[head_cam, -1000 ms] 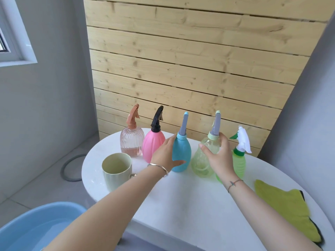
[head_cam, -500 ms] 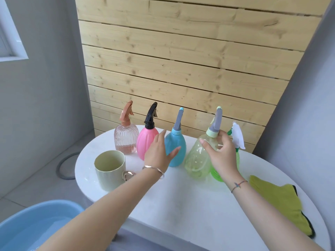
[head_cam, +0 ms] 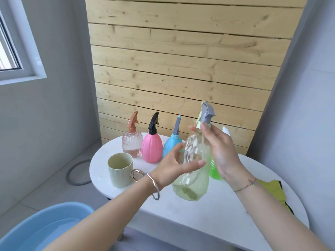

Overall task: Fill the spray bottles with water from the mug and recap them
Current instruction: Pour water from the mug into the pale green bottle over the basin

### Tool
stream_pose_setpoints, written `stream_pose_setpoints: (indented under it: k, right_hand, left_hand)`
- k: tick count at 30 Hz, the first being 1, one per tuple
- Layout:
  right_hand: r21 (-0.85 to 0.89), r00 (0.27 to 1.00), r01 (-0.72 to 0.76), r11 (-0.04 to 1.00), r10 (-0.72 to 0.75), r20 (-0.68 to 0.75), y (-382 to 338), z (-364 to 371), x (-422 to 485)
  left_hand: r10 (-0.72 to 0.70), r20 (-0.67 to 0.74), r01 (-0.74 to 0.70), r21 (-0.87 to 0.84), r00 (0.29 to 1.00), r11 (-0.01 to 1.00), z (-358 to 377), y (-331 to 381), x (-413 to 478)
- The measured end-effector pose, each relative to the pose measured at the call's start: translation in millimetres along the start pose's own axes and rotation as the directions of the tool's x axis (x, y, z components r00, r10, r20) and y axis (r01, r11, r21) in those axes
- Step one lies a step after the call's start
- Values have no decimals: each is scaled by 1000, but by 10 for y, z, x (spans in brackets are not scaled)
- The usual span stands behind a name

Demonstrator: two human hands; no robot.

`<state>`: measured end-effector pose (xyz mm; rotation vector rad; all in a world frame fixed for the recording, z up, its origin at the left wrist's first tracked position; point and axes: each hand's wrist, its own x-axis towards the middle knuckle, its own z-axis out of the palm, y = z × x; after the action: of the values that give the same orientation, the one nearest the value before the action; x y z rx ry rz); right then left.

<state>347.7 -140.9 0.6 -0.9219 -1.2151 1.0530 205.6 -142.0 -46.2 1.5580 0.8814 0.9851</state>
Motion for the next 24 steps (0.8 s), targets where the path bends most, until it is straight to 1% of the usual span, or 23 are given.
stream_pose_setpoints:
  k: [1, 2, 3, 4, 5, 6, 8, 9, 10, 12, 13, 14, 15, 16, 19, 20, 21, 23, 24]
  right_hand:
    - [40, 997, -44, 998, 42, 58, -47, -17, -15]
    - [62, 992, -74, 995, 67, 107, -100, -32, -40]
    - [67, 988, -84, 994, 75, 134, -125, -44, -58]
    - [66, 989, -74, 995, 64, 136, -143, -44, -83]
    - [76, 992, -59, 995, 50, 120, -141, -36, -104]
    - [84, 995, -39, 996, 31, 90, -145, -10, -137]
    - [44, 999, 17, 999, -18, 27, -145, 62, -191]
    - [20, 999, 39, 999, -39, 12, -154, 97, -212]
    - [15, 999, 47, 999, -47, 16, -166, 123, -224]
    - [64, 998, 3, 998, -7, 66, -197, 157, -240]
    - [90, 996, -31, 995, 23, 91, -211, 167, -242]
    - [102, 994, -53, 993, 42, 105, -210, 174, -247]
    - [111, 993, -63, 992, 51, 107, -212, 196, -256]
    - [120, 995, -55, 991, 45, 88, -192, 213, -250]
    - [120, 1000, -28, 992, 27, 14, -161, 281, -249]
    - [107, 999, -30, 994, 28, 18, -161, 285, -252]
    - [100, 998, -52, 994, 48, 44, -169, 284, -255]
    - [107, 986, -119, 987, 105, 129, -183, 259, -260]
    - [116, 982, -132, 984, 114, 152, -182, 248, -261]
  left_hand:
    - [-65, 84, 72, -82, 994, 994, -17, 24, -39]
    - [-114, 162, 134, -121, 980, 984, -37, 69, -93]
    - [-144, 211, 170, -111, 967, 979, -56, 99, -133]
    - [-169, 226, 189, -68, 959, 980, -63, 142, -171]
    - [-180, 205, 186, -15, 962, 982, -67, 154, -169]
    - [-161, 150, 156, 39, 976, 987, -56, 179, -183]
    - [-54, -13, 55, 107, 998, 993, -32, 212, -201]
    - [-7, -66, 13, 103, 998, 995, -17, 226, -211]
    - [3, -73, 2, 66, 997, 998, -7, 246, -223]
    - [-63, 23, 65, -73, 998, 995, -8, 291, -260]
    - [-99, 82, 109, -126, 992, 986, -22, 296, -273]
    - [-128, 109, 143, -148, 986, 979, -32, 314, -301]
    - [-141, 99, 153, -131, 985, 980, -45, 309, -314]
    - [-125, 78, 133, -95, 989, 987, -40, 323, -329]
    - [-36, -83, 34, -19, 996, 999, -59, 342, -330]
    - [-38, -87, 37, -21, 995, 999, -77, 351, -337]
    - [-60, -47, 57, -58, 997, 997, -108, 338, -330]
    - [-132, 72, 144, -182, 989, 973, -147, 334, -350]
    - [-146, 110, 169, -240, 983, 956, -160, 346, -376]
